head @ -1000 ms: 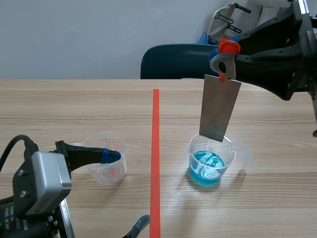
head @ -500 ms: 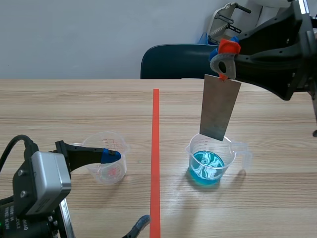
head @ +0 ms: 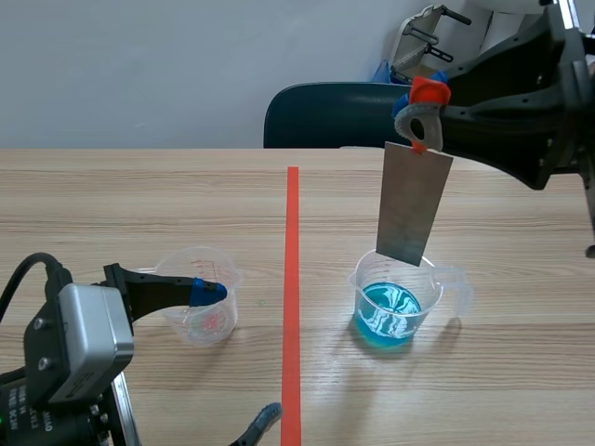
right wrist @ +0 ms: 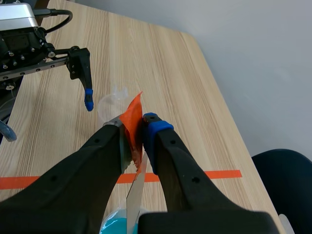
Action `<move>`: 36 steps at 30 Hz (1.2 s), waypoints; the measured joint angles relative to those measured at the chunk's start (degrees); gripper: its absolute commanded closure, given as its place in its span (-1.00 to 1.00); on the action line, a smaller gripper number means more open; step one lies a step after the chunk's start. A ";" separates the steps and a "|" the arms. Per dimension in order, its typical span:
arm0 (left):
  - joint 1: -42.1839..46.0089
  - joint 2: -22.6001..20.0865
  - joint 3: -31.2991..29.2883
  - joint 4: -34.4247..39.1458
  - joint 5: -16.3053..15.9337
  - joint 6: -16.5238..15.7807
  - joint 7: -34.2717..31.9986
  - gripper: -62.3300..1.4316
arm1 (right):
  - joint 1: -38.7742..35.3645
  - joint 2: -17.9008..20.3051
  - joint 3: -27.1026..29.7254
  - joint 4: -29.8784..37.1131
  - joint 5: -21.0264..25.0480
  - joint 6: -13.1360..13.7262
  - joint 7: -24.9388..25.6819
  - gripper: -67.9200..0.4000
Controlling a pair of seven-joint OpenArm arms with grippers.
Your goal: Do the redox reaction experiment
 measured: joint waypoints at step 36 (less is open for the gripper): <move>0.00 0.00 0.00 0.00 -0.02 1.03 0.00 -1.00 | 0.00 -0.02 0.00 0.00 1.66 0.00 -1.73 0.97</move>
